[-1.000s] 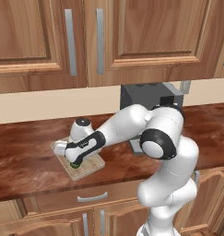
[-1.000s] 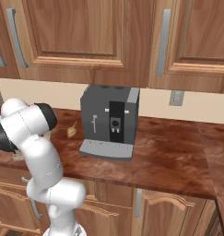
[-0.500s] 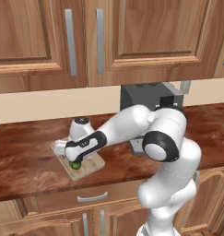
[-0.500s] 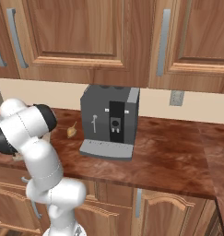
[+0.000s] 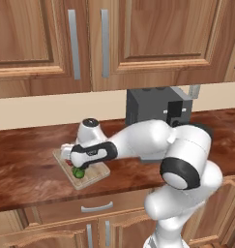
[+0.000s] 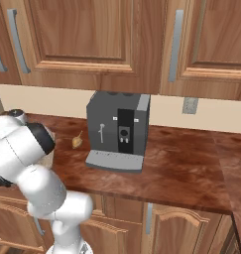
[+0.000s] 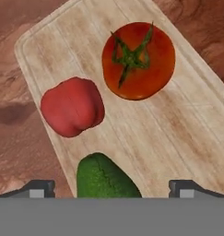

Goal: Place the avocado, onion, tomato, and bell pepper on the cutting board.

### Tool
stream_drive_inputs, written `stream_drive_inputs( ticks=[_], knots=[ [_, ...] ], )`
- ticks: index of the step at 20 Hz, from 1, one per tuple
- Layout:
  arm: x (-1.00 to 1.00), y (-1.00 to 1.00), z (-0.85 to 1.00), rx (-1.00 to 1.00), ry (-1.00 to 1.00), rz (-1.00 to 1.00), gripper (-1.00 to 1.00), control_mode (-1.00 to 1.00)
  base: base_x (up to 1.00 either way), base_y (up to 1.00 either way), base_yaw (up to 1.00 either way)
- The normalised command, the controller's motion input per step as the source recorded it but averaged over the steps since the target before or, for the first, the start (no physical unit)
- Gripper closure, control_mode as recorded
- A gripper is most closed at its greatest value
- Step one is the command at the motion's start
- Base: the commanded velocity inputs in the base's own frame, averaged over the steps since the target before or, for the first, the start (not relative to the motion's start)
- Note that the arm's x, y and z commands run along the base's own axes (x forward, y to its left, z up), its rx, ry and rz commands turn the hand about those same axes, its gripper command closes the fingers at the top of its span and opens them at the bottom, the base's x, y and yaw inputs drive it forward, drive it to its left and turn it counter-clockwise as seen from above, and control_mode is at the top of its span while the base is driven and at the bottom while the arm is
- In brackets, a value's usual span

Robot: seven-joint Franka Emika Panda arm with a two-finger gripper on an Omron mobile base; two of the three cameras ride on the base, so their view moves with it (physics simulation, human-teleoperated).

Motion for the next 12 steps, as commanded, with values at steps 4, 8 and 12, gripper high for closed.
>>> stream_drive_inputs(
  ticks=[4, 8, 12],
  knots=[
    [-0.10, -0.41, 0.67, 0.00, -0.11, 0.00, -1.00, -1.00, 0.00, 0.00, 0.00],
    [-0.22, -0.40, 0.68, 0.00, -0.15, 0.00, -1.00, -1.00, 0.00, 0.00, 0.00],
    [-0.19, -0.37, 0.67, 0.00, -0.12, 0.00, -1.00, -1.00, 0.00, 0.00, 0.00]
  ],
)
